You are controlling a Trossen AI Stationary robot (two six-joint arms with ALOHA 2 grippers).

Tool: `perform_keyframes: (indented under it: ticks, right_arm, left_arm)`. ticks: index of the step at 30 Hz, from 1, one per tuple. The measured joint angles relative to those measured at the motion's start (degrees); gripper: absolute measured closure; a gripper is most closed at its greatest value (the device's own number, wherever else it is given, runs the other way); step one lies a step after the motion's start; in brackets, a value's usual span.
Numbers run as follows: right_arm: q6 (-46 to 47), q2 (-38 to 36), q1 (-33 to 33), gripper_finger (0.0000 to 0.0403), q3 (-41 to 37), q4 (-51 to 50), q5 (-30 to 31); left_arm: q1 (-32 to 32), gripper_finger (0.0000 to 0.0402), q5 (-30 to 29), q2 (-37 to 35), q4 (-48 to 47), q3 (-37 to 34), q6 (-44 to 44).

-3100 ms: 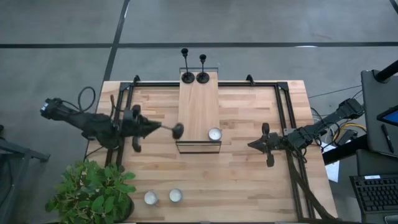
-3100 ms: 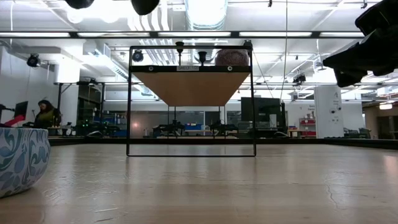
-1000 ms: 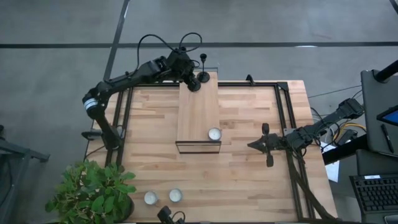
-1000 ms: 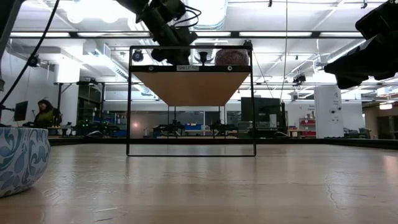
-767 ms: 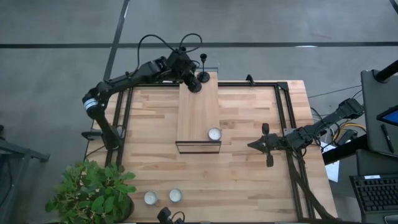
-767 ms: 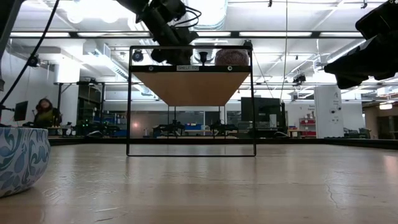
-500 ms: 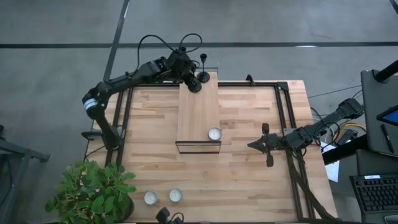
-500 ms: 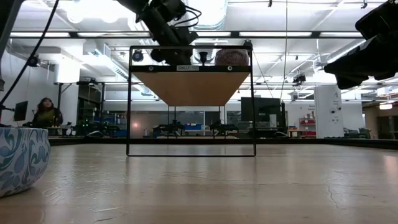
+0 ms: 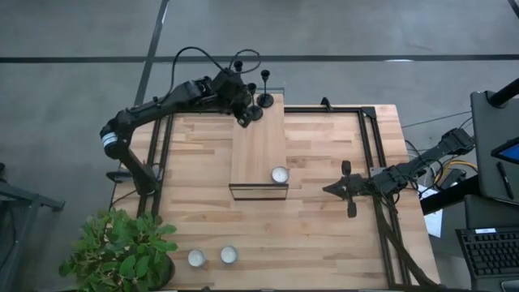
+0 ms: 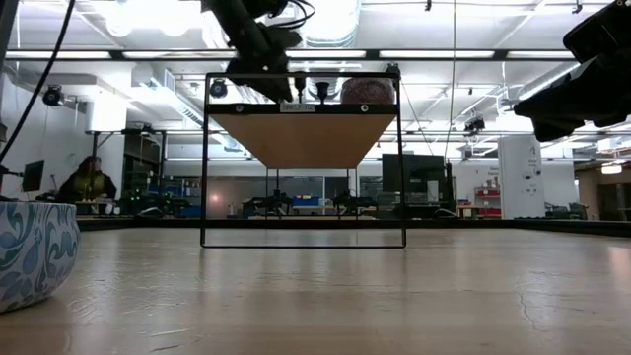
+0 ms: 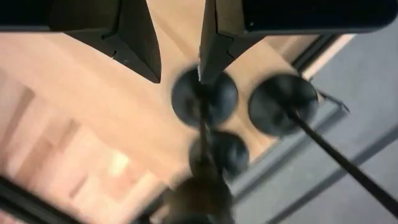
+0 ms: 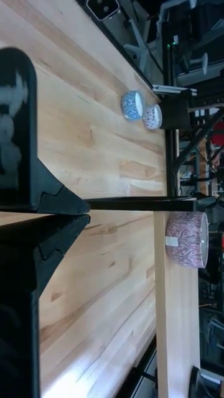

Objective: Pick & Place candle stick holders
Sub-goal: Align the blue scented candle with the pink scented candle on the shelf

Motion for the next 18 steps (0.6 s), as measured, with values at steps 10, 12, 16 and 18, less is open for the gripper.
perform_keyframes:
  ticks: [10,12,16,18]
  right_arm:
    - [0.6,0.0,0.0,0.0394,0.0,0.0,0.0]
    - [0.6,0.0,0.0,0.0394,0.0,0.0,0.0]
    - [0.4,0.0,0.0,0.0394,0.0,0.0,0.0]
    - [0.5,0.0,0.0,0.0394,0.0,0.0,0.0]
  left_arm:
    - [-7.1,0.0294,0.5,-3.4,-14.4,-0.4,-4.0]
    - [-9.8,0.0294,0.5,-4.2,-16.6,-0.4,-6.1]
    - [-16.4,0.0293,0.5,-5.6,-18.3,-0.4,-11.7]
    - [-20.3,0.0293,0.6,-6.2,-18.3,-0.4,-15.2]
